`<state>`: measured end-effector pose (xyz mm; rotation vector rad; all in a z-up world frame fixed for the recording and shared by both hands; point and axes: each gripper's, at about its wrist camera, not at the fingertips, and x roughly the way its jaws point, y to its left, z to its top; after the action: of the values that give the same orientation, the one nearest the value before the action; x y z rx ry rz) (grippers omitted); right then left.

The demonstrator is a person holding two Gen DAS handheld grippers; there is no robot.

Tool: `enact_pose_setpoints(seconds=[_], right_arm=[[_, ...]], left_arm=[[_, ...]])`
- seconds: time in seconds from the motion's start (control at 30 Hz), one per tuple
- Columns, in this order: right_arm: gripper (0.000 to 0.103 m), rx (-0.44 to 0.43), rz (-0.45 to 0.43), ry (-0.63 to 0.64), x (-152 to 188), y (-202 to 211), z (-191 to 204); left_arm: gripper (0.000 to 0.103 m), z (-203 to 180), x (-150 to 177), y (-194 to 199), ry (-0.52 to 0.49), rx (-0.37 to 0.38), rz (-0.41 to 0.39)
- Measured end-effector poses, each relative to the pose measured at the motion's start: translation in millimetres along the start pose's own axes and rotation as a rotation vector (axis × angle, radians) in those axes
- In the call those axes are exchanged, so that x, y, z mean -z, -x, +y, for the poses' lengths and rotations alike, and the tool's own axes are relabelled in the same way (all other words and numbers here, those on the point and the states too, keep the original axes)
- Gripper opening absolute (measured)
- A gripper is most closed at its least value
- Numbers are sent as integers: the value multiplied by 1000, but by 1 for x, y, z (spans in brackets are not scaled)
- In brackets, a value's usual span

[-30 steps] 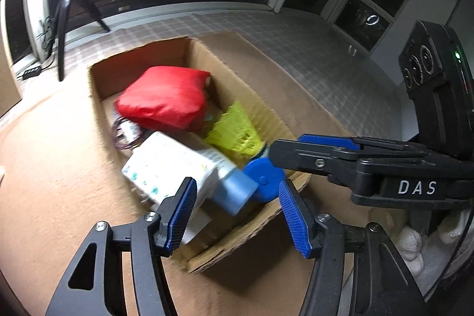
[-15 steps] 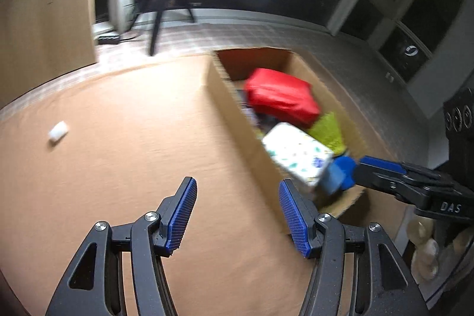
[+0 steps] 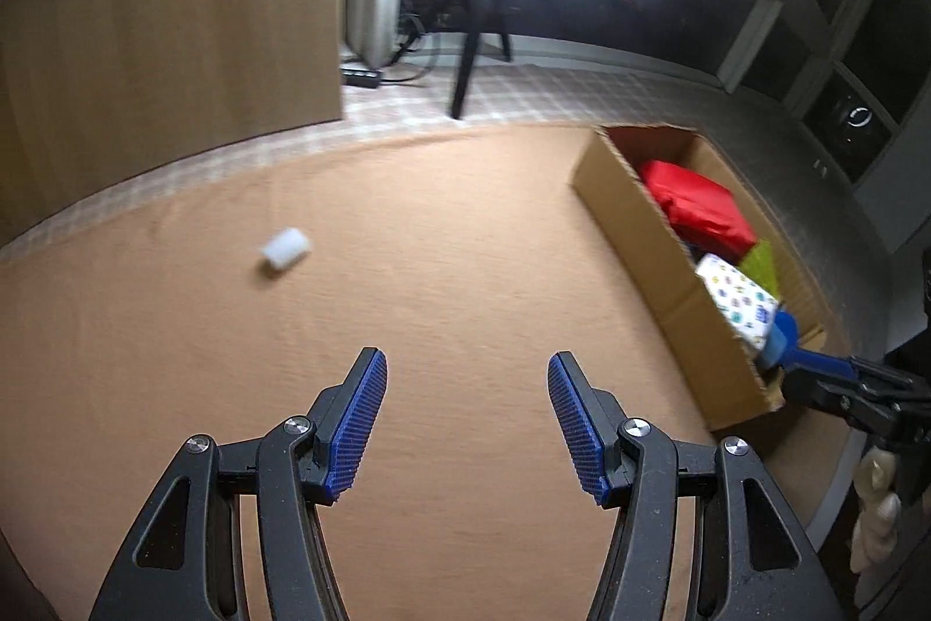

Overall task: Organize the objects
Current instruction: 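Move the left tool to the white cap on the floor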

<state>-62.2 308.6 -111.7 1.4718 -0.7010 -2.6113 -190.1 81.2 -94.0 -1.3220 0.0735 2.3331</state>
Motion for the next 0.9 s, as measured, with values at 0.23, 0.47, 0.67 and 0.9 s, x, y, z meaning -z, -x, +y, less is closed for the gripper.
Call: enact_pose_setpoints(seconds=[0.23, 0.47, 0.67, 0.9], right_arm=[[52, 7, -10, 3, 4, 1, 13], [52, 18, -6, -15, 14, 4, 13], [52, 33, -10, -40, 21, 12, 7], [52, 44, 4, -48, 30, 15, 1]], left_arm=[[62, 50, -20, -1, 42, -37, 1], [61, 104, -51, -28, 111, -80, 33], [61, 119, -57, -68, 160, -56, 98], [62, 103, -58, -94, 161, -105, 92]])
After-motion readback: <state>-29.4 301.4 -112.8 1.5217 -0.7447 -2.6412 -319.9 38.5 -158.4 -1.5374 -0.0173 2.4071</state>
